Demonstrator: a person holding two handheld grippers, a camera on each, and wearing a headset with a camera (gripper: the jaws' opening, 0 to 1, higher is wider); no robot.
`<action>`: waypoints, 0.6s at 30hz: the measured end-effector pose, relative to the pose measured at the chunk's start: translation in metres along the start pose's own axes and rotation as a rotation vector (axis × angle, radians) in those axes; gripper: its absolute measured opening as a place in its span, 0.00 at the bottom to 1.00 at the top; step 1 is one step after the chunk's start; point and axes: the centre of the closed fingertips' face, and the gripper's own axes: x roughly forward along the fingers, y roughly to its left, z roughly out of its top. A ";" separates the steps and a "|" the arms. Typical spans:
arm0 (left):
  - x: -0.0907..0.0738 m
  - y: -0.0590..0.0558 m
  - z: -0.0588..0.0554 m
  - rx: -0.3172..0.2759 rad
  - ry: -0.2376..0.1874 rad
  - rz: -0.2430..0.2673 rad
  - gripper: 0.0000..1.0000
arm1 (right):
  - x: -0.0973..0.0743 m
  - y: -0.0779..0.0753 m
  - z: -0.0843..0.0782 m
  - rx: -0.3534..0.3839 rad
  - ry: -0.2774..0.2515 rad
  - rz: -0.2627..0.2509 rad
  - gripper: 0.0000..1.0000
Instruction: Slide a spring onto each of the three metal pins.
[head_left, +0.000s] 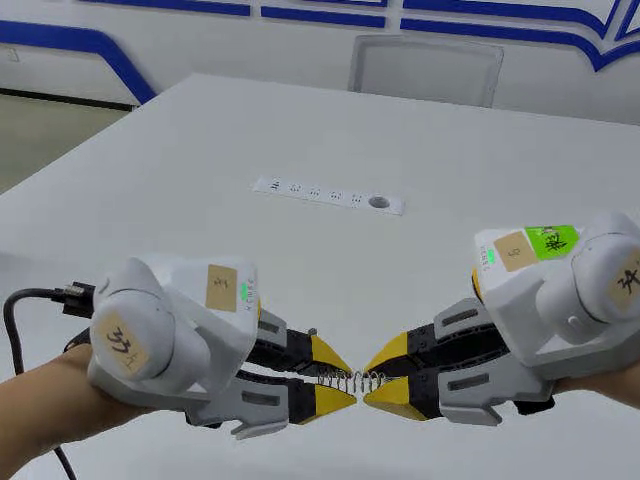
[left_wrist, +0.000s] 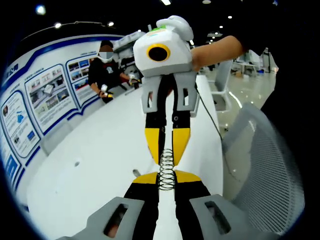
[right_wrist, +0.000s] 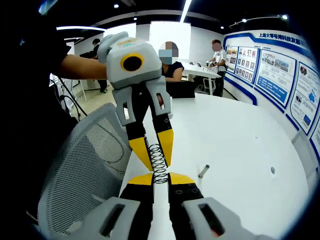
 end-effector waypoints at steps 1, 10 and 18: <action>0.000 0.000 0.001 -0.003 -0.003 0.002 0.10 | -0.001 -0.001 0.001 0.002 -0.005 -0.003 0.10; -0.004 0.009 0.010 -0.022 -0.034 0.027 0.10 | -0.014 -0.005 0.019 0.010 -0.084 -0.016 0.10; -0.001 0.010 0.008 -0.026 -0.035 0.027 0.10 | -0.017 -0.003 0.036 0.039 -0.156 -0.009 0.11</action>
